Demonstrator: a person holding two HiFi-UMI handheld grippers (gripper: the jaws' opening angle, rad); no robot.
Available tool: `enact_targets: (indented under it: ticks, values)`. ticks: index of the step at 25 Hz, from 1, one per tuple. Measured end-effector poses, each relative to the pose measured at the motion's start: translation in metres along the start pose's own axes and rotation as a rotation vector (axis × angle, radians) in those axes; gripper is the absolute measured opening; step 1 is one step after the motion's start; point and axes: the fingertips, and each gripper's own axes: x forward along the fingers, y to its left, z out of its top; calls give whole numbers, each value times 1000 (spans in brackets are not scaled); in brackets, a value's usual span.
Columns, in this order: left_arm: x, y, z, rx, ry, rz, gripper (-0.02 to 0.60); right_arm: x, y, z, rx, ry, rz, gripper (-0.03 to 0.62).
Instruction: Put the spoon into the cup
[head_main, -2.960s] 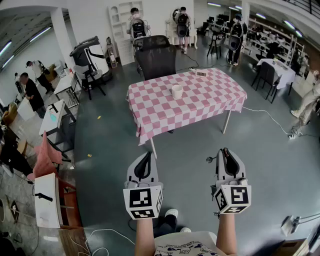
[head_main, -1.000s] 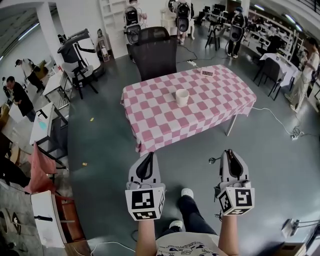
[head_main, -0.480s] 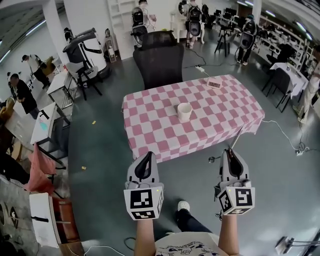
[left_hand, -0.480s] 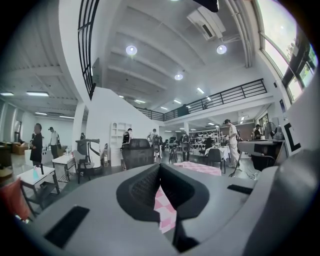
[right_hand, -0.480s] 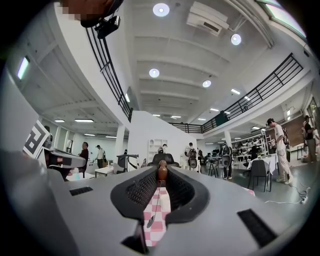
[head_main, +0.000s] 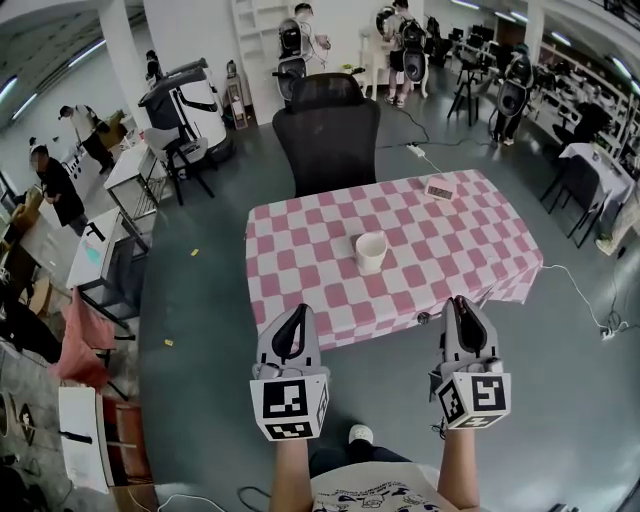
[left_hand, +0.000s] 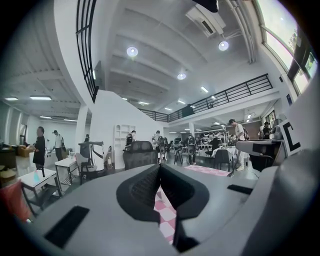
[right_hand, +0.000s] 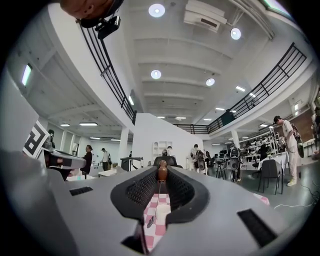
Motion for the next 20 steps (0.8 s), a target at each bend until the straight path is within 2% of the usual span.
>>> enact_targets:
  ticks: [12,20]
  values:
    - [71,9,-7,3,48,50,14,76,-27,-22,30,34,44,59]
    - [134,28,-11,0,56,40,14,140,-32,-38,28,52,59,60]
